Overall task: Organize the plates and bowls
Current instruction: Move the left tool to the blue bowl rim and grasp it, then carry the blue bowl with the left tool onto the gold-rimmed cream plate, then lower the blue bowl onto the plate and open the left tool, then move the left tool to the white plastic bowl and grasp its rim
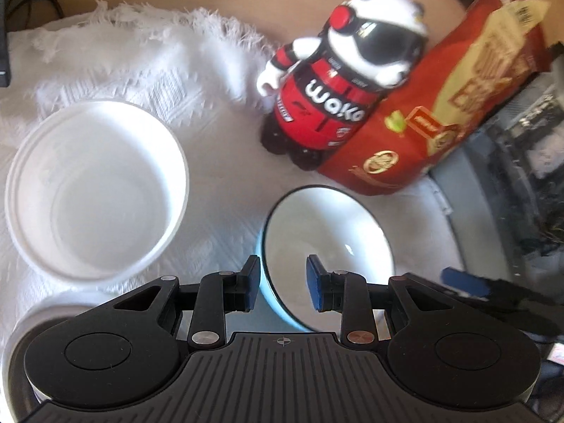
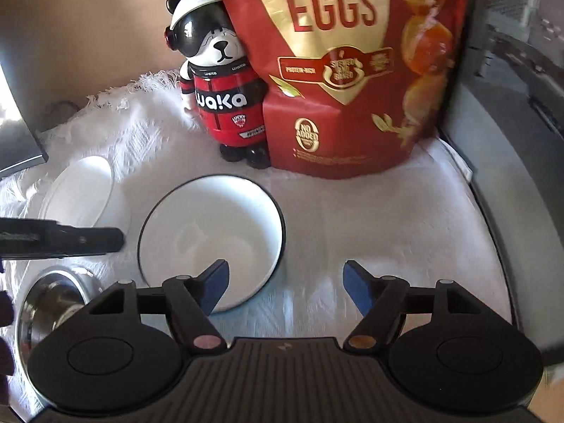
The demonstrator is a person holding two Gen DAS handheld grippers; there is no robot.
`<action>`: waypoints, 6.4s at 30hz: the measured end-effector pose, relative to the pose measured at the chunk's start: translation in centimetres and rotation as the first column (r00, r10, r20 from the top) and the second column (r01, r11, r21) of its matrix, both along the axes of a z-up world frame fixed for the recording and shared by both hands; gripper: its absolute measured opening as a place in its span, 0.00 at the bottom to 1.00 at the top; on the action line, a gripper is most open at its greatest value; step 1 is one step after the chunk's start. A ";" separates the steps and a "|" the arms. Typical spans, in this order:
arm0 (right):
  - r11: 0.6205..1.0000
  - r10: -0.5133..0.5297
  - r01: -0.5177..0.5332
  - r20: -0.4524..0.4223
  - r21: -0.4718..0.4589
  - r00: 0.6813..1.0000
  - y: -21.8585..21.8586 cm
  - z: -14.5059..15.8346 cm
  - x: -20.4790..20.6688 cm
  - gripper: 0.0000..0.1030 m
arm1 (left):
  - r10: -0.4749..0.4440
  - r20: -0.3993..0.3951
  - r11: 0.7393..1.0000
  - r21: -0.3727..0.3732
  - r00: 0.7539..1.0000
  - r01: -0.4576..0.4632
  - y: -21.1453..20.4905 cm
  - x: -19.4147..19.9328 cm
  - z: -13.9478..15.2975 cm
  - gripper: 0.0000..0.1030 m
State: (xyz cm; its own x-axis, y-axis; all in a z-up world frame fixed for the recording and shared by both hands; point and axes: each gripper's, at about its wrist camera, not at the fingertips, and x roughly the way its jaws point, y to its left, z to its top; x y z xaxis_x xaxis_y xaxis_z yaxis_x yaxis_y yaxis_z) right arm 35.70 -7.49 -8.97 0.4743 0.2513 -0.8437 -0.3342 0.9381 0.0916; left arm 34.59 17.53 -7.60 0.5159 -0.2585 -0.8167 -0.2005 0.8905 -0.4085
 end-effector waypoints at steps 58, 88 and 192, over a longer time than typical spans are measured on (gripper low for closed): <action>0.991 0.049 -0.005 -0.317 0.137 0.947 2.0 -7.7 8.0 0.39 | -0.056 -0.200 0.998 -0.038 0.978 0.049 -2.0 5.7 -5.7 0.30; 0.983 0.020 0.049 -0.371 0.176 0.928 -4.4 -0.5 -4.4 0.39 | -0.311 -0.233 0.950 -0.059 0.922 0.305 -7.0 -6.0 -0.5 0.30; 0.940 0.341 -0.328 -0.235 0.096 0.910 24.7 -4.3 6.8 0.60 | 0.404 -0.104 0.906 0.187 0.909 -0.381 18.0 -2.4 -2.6 0.21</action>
